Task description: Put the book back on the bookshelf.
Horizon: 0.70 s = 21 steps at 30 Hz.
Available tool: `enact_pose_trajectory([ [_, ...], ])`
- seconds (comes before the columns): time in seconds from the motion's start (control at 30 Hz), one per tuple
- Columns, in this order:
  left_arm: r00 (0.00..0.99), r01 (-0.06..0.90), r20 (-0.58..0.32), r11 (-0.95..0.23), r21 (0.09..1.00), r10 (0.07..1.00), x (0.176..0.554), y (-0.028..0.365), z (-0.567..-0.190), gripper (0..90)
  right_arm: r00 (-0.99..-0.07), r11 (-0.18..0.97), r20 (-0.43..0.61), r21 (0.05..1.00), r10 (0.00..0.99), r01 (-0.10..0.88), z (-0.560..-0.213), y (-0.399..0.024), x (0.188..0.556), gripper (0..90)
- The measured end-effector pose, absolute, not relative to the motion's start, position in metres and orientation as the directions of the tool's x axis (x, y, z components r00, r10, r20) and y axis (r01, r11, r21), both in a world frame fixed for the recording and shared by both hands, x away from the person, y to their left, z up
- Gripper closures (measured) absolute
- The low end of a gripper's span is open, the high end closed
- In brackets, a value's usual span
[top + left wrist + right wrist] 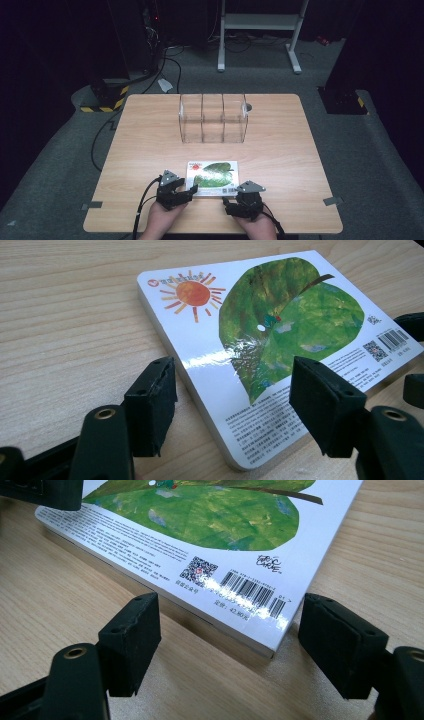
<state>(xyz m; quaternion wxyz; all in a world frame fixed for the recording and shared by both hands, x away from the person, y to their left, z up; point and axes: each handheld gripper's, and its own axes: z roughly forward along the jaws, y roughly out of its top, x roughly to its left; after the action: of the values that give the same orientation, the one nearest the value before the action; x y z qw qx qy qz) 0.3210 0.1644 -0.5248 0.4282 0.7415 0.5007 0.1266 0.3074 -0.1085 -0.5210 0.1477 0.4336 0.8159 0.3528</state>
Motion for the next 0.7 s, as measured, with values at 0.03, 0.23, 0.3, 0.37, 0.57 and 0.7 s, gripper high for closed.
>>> enact_pose_trajectory([
  [0.03, 0.472, 0.629, -0.232, -0.141, 0.764, 0.851, 0.3211, 0.1639, -0.5248, 35.4, -0.578, 0.374, 0.065, 0.703, 0.813, 0.605, -0.5210, -0.1082, 0.3071, 24.6],
  [0.23, 0.474, 0.623, -0.224, -0.145, 0.769, 0.851, 0.3201, 0.1598, -0.5250, 35.9, -0.577, 0.380, 0.051, 0.705, 0.815, 0.599, -0.5216, -0.1070, 0.3062, 24.6],
  [0.3, 0.474, 0.620, -0.221, -0.145, 0.771, 0.852, 0.3202, 0.1599, -0.5249, 36.0, -0.577, 0.381, 0.049, 0.705, 0.815, 0.599, -0.5217, -0.1068, 0.3060, 24.6],
  [0.37, 0.474, 0.621, -0.226, -0.141, 0.771, 0.851, 0.3201, 0.1598, -0.5247, 35.9, -0.581, 0.386, 0.044, 0.706, 0.813, 0.594, -0.5218, -0.1069, 0.3063, 24.6],
  [0.57, 0.468, 0.610, -0.219, -0.133, 0.781, 0.856, 0.3189, 0.1582, -0.5232, 35.8, -0.576, 0.386, 0.041, 0.702, 0.817, 0.598, -0.5217, -0.1058, 0.3053, 24.3],
  [0.7, 0.466, 0.605, -0.220, -0.127, 0.786, 0.857, 0.3180, 0.1581, -0.5218, 36.0, -0.574, 0.388, 0.037, 0.702, 0.818, 0.598, -0.5219, -0.1049, 0.3048, 24.1],
])
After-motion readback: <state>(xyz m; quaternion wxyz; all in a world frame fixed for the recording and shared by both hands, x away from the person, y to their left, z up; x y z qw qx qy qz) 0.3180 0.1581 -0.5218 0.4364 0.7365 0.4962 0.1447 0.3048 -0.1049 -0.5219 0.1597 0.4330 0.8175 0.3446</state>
